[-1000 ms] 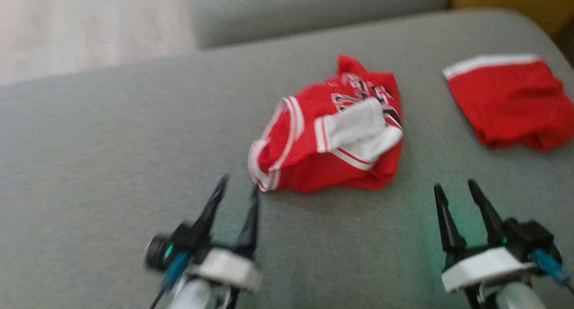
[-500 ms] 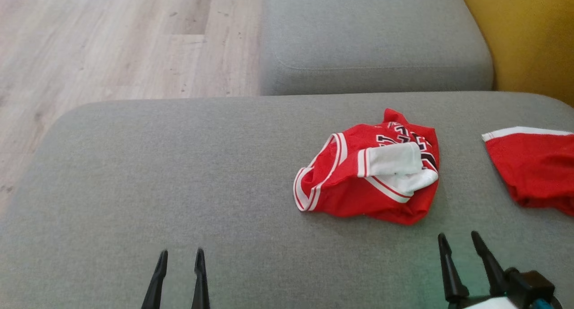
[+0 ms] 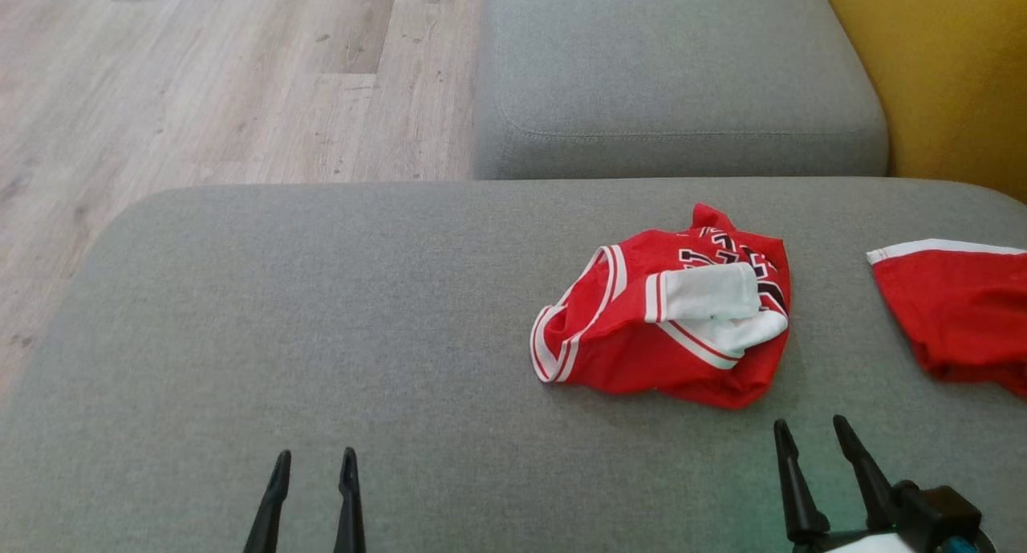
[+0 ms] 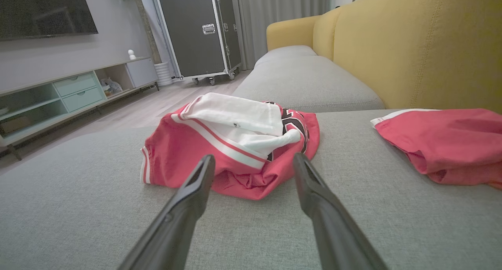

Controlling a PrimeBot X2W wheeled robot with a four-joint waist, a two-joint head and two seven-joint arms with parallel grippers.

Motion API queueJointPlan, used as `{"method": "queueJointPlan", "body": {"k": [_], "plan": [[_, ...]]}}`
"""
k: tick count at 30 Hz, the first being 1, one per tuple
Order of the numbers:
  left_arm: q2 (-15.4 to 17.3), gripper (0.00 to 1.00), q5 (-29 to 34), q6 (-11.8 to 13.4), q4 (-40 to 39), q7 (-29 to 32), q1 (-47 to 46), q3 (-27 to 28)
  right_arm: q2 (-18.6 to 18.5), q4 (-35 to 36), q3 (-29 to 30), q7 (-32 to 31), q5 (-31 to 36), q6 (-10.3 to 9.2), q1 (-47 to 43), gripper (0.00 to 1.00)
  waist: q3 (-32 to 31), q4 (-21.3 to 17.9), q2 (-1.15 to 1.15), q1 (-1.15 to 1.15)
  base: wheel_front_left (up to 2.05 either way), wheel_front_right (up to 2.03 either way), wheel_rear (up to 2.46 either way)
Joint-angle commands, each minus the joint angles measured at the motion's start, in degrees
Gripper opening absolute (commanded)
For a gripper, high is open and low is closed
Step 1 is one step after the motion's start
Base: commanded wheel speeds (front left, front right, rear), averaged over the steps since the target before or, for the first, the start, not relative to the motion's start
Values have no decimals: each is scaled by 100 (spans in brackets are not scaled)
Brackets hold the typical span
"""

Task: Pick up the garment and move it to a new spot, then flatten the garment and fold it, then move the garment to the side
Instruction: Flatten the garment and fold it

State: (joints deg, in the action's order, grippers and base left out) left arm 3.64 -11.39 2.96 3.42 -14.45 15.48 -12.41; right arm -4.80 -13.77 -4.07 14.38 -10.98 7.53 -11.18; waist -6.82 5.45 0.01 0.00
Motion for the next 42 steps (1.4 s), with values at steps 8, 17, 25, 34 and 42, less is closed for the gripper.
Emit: {"method": "queueJointPlan", "body": {"k": [8, 17, 25, 34, 42], "plan": [[-74, 100, 97, -53, -147, -54, -253, 298, -18, 163, -154, 62, 50, -4, 198, 100, 0, 6, -1, 0, 0, 0, 0], [-76, 100, 83, -32, -101, -54, -223, 263, -23, 113, -170, 62, 38, -4, 198, 100, -55, 1, -1, 0, 0, 0, 0], [-76, 100, 179, -121, 2, -54, -273, 144, -52, 123, -288, 62, 50, -4, 206, 100, -26, -121, -1, 0, 0, 0, 0], [-76, 100, 416, -389, 945, -54, -1564, -666, -247, 268, -543, 62, 76, -4, 416, 100, 309, -649, -1, 0, 0, 0, 0], [-76, 100, 263, -494, 2636, 171, -3334, -1647, -484, 415, -784, 62, 69, -4, 748, 100, 847, -1343, -1, 0, 0, 0, 0]]}}
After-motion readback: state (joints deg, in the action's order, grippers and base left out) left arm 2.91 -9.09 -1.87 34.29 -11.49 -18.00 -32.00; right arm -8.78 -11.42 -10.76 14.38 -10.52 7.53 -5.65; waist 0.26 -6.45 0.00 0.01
